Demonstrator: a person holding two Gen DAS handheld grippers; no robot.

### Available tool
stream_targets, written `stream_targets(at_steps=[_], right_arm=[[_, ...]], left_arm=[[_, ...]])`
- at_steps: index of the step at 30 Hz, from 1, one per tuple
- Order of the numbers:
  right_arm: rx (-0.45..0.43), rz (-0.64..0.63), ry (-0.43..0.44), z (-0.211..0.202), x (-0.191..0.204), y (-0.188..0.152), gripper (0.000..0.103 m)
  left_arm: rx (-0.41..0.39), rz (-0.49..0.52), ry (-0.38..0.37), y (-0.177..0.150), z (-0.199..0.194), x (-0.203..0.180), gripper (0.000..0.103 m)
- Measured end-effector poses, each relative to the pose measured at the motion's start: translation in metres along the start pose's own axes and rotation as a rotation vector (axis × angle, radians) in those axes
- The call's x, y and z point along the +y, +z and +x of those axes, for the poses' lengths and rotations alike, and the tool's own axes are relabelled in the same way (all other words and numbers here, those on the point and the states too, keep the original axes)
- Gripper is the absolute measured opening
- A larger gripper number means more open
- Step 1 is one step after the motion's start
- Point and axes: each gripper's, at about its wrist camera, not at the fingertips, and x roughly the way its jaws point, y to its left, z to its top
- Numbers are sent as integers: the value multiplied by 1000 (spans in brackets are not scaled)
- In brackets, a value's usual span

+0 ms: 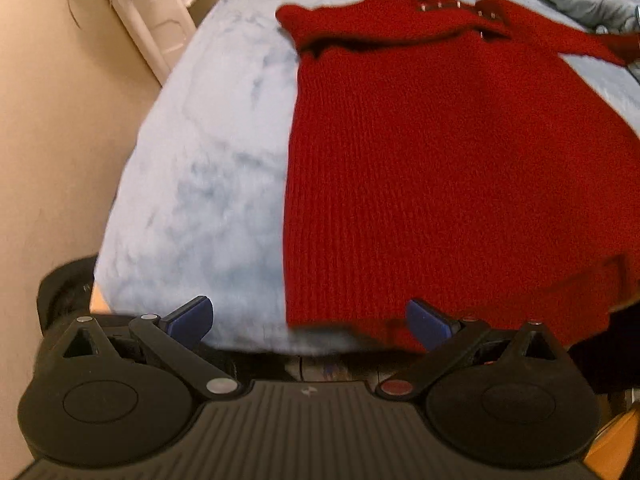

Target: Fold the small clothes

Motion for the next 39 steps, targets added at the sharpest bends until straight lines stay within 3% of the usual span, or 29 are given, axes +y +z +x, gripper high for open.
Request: stream_targets(at_steps=[4, 6, 8, 11, 15, 17, 19, 21, 26, 30, 33, 34, 35, 39], right_arm=[[139, -78, -44, 37, 3, -19, 70], [269, -110, -66, 64, 9, -26, 70], [401, -92, -52, 91, 9, -31, 70], [491, -87, -83, 122, 14, -38, 70], [504, -104, -145, 144, 20, -41, 71], [405, -19, -161, 137, 15, -34, 70], [231, 110, -191, 119, 1, -25, 70], [130, 164, -163, 111, -12, -17, 70], [128, 172, -99, 120, -36, -2, 70], [135, 218, -62, 126, -48, 2, 70], [162, 229, -50, 132, -49, -2, 70], [175, 221, -43, 135, -47, 1, 65], [193, 206, -30, 136, -45, 0, 50], [302, 111, 17, 144, -29, -5, 25]], left_arm=[[54, 27, -30, -9, 17, -1, 103], [70, 24, -66, -6, 26, 0, 103], [93, 22, -58, -5, 39, -2, 103], [139, 10, -40, -3, 58, -3, 103], [153, 33, -25, -2, 66, -8, 103], [147, 48, -18, -1, 66, -8, 103], [123, 44, -6, -1, 61, -6, 103], [78, 19, 17, 0, 54, -1, 103], [-12, -76, 70, 12, 47, 24, 103], [-8, -118, 144, 20, 56, 45, 103], [25, -206, 122, 24, 61, 63, 103], [36, -227, 108, 23, 63, 69, 103], [44, -240, 95, 23, 65, 72, 103], [62, -239, 61, 22, 62, 64, 100]])
